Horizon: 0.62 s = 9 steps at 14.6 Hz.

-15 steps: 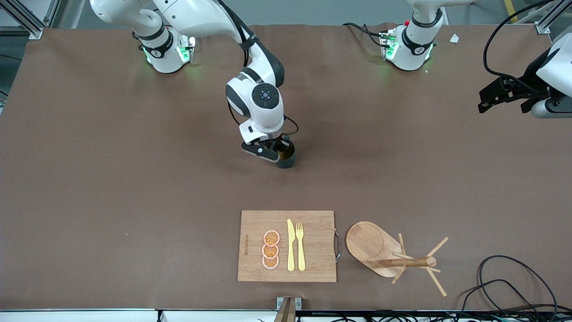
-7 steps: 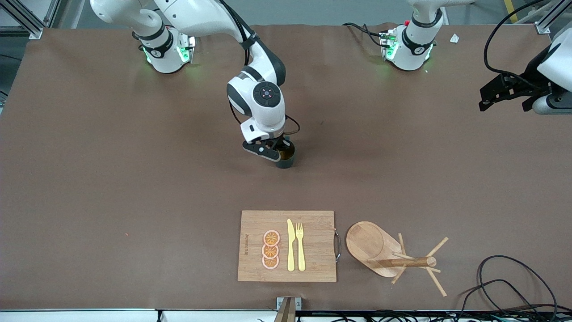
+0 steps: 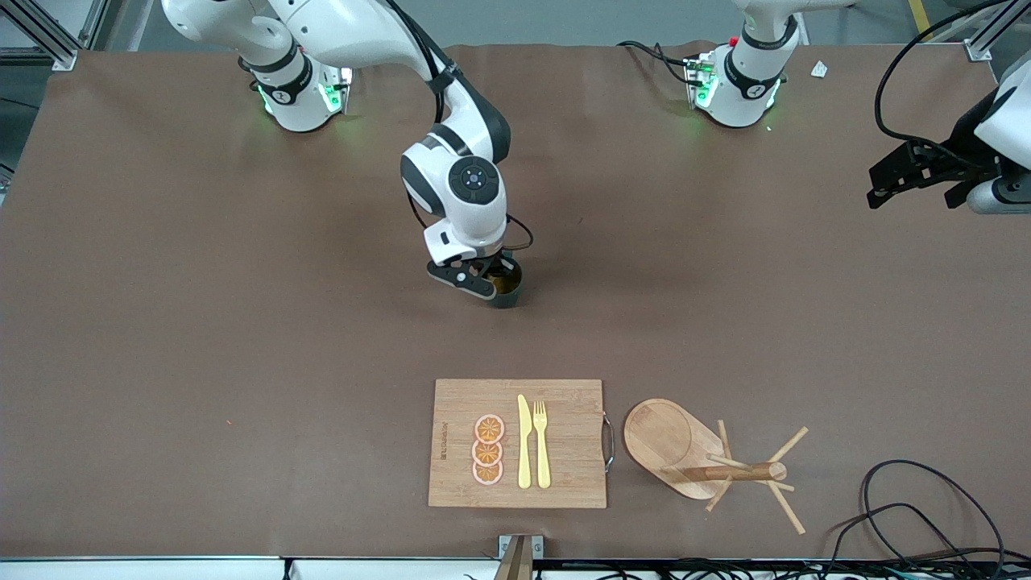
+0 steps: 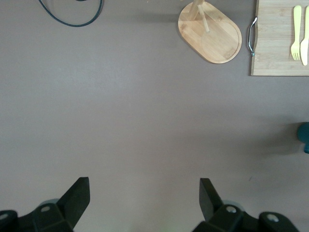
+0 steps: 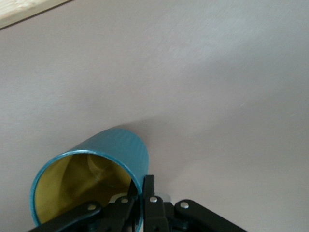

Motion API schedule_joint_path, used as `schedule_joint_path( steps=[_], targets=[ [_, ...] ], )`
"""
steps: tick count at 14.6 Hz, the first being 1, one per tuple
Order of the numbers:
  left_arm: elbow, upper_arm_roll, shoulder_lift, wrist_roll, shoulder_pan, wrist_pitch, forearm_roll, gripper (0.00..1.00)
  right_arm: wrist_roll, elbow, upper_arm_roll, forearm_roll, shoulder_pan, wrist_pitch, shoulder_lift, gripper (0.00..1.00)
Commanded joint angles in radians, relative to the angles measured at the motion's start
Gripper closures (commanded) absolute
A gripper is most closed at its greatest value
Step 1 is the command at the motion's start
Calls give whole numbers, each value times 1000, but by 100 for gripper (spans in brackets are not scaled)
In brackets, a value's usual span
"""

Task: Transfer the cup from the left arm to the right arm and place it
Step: 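Close the right gripper on the teal mug's rim, then carry the teal mug with the right gripper away from the stand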

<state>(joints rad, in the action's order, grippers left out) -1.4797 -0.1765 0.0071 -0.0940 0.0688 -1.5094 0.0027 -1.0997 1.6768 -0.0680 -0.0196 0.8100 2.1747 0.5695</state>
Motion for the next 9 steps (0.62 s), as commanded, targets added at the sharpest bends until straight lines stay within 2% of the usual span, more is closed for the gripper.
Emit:
schedule_joint_path(
  steps=[1,4,7,9],
  targets=[
    [-13,-3,-9,26,6,-15,8,0,175,-9,8,-2,-57,-101,-55,100],
    [-13,-3,-10,26,6,-12,7,0,418,30,7,-2,-116,-156,-112,100],
    [-13,-3,-12,25,5,-12,8,0,582,102,7,-2,-172,-144,-158,100],
    [-14,-3,-16,25,6,-11,7,0,732,180,7,0,-214,-87,-201,100]
  ],
)
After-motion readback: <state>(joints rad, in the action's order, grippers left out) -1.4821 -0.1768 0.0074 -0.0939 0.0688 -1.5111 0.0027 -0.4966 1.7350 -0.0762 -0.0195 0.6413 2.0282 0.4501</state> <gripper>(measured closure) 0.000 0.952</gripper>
